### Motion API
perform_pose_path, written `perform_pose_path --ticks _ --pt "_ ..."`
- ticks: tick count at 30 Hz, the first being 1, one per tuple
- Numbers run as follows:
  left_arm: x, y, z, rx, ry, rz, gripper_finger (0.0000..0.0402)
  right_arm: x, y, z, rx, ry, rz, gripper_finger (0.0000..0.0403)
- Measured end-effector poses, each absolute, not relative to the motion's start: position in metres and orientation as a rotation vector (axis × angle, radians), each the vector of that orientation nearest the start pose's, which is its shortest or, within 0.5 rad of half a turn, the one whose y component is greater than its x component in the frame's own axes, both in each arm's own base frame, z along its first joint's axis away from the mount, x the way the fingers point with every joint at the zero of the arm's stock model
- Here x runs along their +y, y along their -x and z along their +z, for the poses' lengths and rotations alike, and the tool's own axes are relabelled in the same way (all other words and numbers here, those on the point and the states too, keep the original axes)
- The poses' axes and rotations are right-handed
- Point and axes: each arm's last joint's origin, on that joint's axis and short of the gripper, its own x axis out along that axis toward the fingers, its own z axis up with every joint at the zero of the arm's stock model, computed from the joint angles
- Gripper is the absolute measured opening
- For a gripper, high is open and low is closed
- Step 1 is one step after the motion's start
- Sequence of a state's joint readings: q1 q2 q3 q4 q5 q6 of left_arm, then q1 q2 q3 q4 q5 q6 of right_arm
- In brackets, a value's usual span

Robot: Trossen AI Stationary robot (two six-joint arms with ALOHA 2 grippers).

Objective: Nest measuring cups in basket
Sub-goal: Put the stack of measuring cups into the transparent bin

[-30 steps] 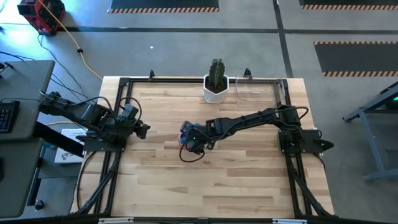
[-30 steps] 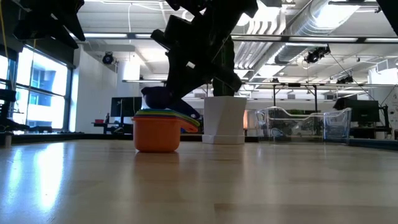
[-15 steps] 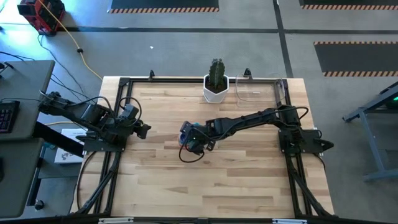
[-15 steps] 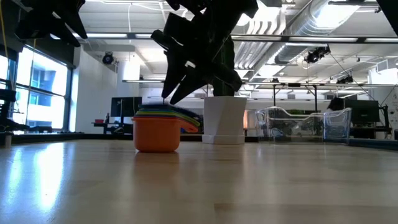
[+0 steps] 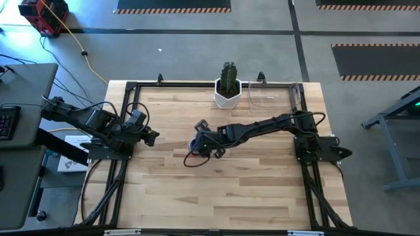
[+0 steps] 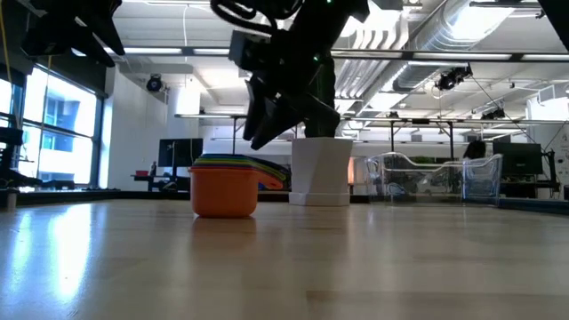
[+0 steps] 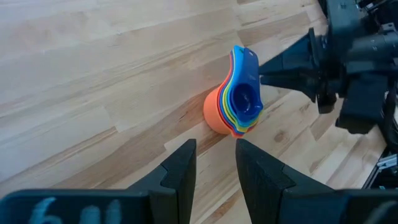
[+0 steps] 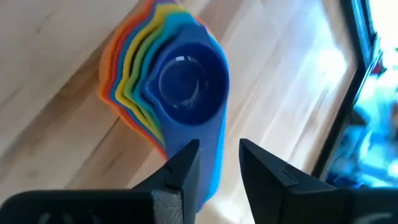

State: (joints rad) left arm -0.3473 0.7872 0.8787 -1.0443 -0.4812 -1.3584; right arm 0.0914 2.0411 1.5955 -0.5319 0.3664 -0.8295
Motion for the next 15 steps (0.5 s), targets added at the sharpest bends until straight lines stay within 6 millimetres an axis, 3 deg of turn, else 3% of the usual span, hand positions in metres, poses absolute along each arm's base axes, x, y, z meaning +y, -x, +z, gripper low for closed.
perform_pose_path --ticks 9,15 --pt "-0.03 -0.123 0.296 0.636 0.83 0.643 0.0104 0.029 -0.433 0.206 1.075 0.627 -0.026 0.0103" --pt "-0.03 -0.123 0.296 0.656 0.761 0.616 0.0104 0.033 -0.433 0.219 1.073 0.404 -0.15 0.0103"
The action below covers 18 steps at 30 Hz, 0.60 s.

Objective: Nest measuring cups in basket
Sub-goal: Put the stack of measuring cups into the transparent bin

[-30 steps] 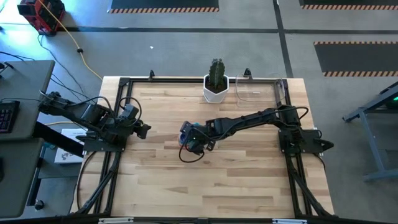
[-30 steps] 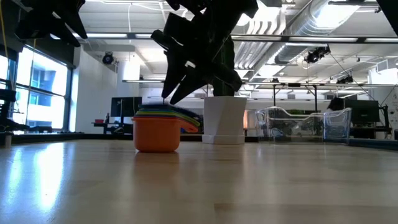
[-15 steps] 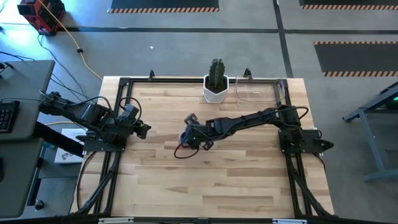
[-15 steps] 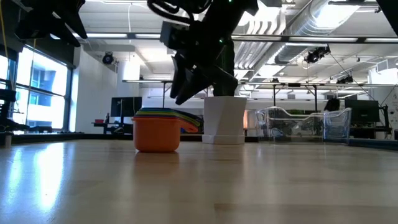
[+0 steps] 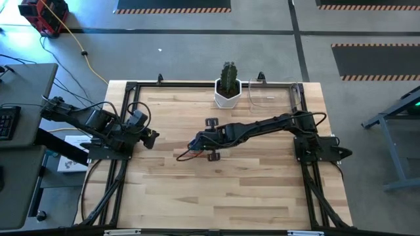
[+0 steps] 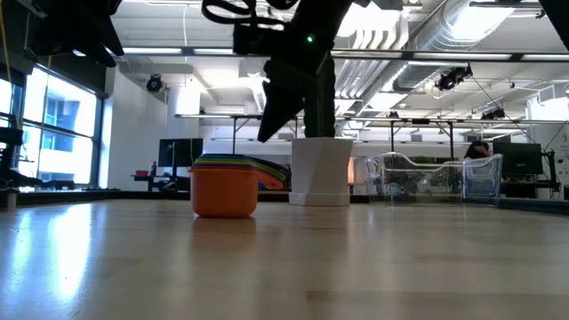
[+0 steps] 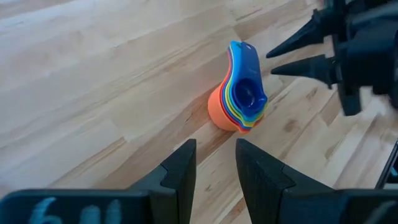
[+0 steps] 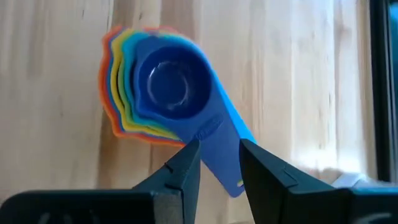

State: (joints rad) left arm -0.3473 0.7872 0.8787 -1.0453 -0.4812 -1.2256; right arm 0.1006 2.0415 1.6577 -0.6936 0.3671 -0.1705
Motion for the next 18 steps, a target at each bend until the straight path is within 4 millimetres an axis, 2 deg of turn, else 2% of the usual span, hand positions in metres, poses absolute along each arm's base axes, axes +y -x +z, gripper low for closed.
perform_pose_path --ticks 8,18 --pt "-0.03 -0.123 0.296 0.689 0.64 0.567 0.0104 0.034 -0.44 0.248 0.98 0.131 -0.293 0.0103" --pt "-0.031 -0.123 0.296 0.75 0.473 0.474 0.0104 0.03 -0.446 0.278 0.894 0.056 -0.345 0.0103"
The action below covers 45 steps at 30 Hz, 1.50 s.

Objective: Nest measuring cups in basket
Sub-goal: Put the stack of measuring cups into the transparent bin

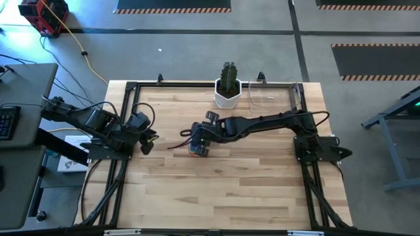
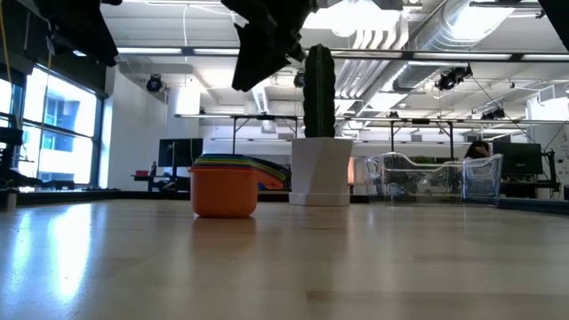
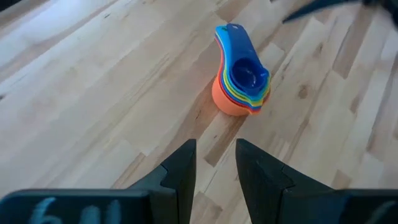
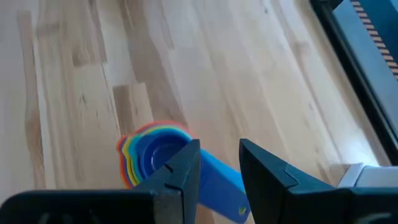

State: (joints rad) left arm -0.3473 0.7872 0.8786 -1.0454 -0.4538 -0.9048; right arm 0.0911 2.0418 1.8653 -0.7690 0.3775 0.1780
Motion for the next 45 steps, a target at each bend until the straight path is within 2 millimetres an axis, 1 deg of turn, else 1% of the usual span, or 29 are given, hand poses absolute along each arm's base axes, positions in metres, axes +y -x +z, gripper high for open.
perform_pose_path --ticks 3,6,9,12,17,20,26,29,33,35,41,45 --pt "-0.031 -0.123 0.296 0.764 0.447 0.452 0.0104 0.024 -0.448 0.286 0.868 0.044 -0.356 0.0105" --pt "-0.031 -0.123 0.296 0.768 0.43 0.445 0.0104 0.016 -0.449 0.293 0.849 0.032 -0.372 0.0118" --pt "-0.031 -0.123 0.296 0.768 0.431 0.445 0.0104 0.006 -0.45 0.298 0.836 0.015 -0.378 0.0144" --pt "-0.031 -0.123 0.296 0.767 0.436 0.447 0.0104 -0.003 -0.451 0.298 0.848 0.064 -0.36 0.0176" --pt "-0.031 -0.123 0.296 0.751 0.514 0.48 0.0104 -0.02 -0.451 0.298 0.881 0.152 -0.256 0.0225" --pt "-0.031 -0.123 0.296 0.74 0.566 0.5 0.0104 -0.031 -0.45 0.297 0.893 0.183 -0.136 0.0241" --pt "-0.031 -0.123 0.296 0.71 0.655 0.547 0.0104 -0.048 -0.447 0.296 0.888 0.24 0.162 0.0245" --pt "-0.031 -0.123 0.296 0.697 0.696 0.568 0.0104 -0.055 -0.442 0.293 0.906 0.272 0.259 0.0245" --pt "-0.031 -0.123 0.296 0.682 0.75 0.59 0.0104 -0.06 -0.439 0.286 0.944 0.32 0.344 0.0245" --pt "-0.031 -0.123 0.296 0.676 0.77 0.598 0.0104 -0.061 -0.44 0.28 0.962 0.347 0.381 0.0245" --pt "-0.031 -0.123 0.296 0.672 0.774 0.603 0.0104 -0.057 -0.444 0.266 0.987 0.418 0.451 0.0245" --pt "-0.031 -0.123 0.296 0.67 0.776 0.603 0.0104 -0.055 -0.444 0.263 0.995 0.444 0.477 0.0245"
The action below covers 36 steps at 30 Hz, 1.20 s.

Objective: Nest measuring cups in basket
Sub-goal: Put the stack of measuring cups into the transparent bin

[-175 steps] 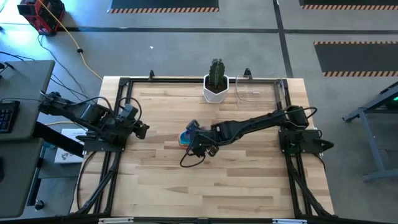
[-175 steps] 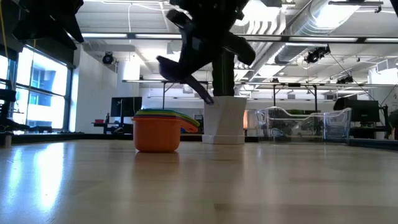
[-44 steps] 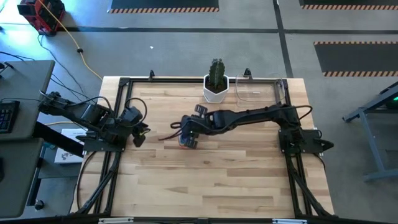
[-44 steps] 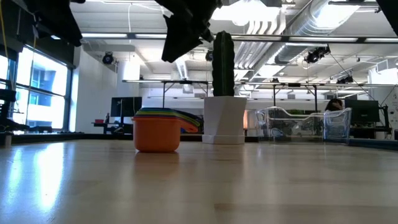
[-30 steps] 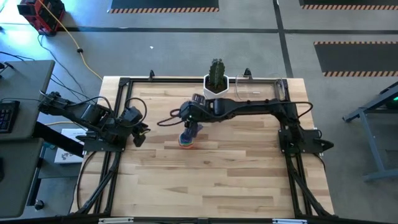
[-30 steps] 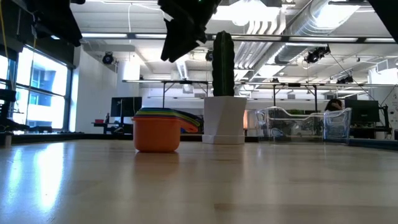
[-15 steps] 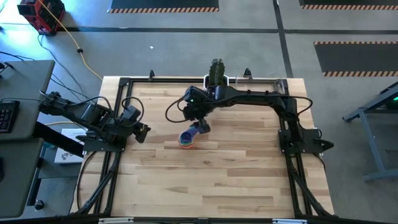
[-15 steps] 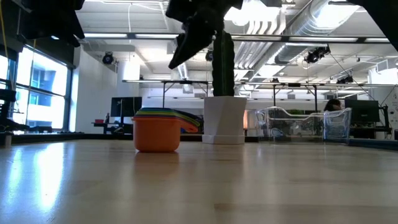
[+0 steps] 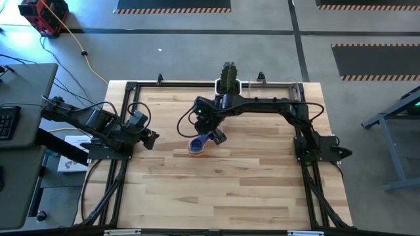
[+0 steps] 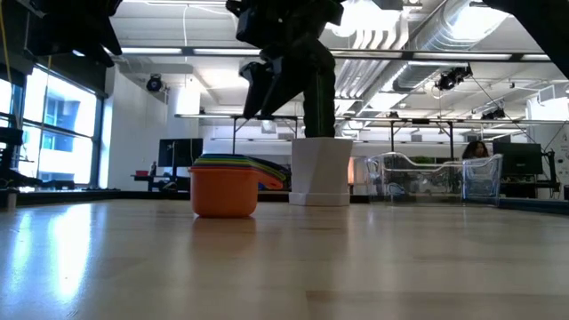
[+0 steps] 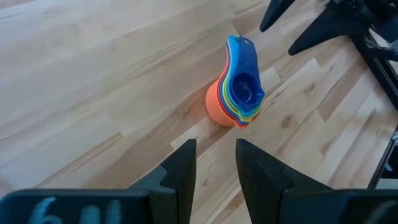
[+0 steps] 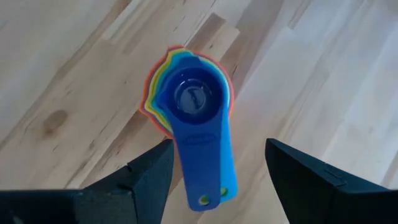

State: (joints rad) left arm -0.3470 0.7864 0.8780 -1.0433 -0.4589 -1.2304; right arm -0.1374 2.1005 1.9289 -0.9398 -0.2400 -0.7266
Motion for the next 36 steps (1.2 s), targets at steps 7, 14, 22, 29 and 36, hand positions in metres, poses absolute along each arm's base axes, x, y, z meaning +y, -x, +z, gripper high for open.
perform_pose_path --ticks 7,14,22,29,36 --pt "-0.031 -0.123 0.296 0.665 0.787 0.612 0.0104 -0.05 -0.45 0.244 1.034 0.494 0.529 0.0245" --pt "-0.031 -0.123 0.296 0.664 0.785 0.614 0.0104 -0.049 -0.458 0.223 1.093 0.559 0.512 0.0245" --pt "-0.03 -0.123 0.296 0.661 0.782 0.619 0.0104 -0.049 -0.46 0.215 1.11 0.552 0.519 0.0245" --pt "-0.03 -0.123 0.296 0.66 0.78 0.621 0.0104 -0.05 -0.462 0.201 1.155 0.537 0.524 0.0245" --pt "-0.03 -0.123 0.296 0.661 0.777 0.62 0.0104 -0.055 -0.464 0.202 1.136 0.559 0.5 0.0245"
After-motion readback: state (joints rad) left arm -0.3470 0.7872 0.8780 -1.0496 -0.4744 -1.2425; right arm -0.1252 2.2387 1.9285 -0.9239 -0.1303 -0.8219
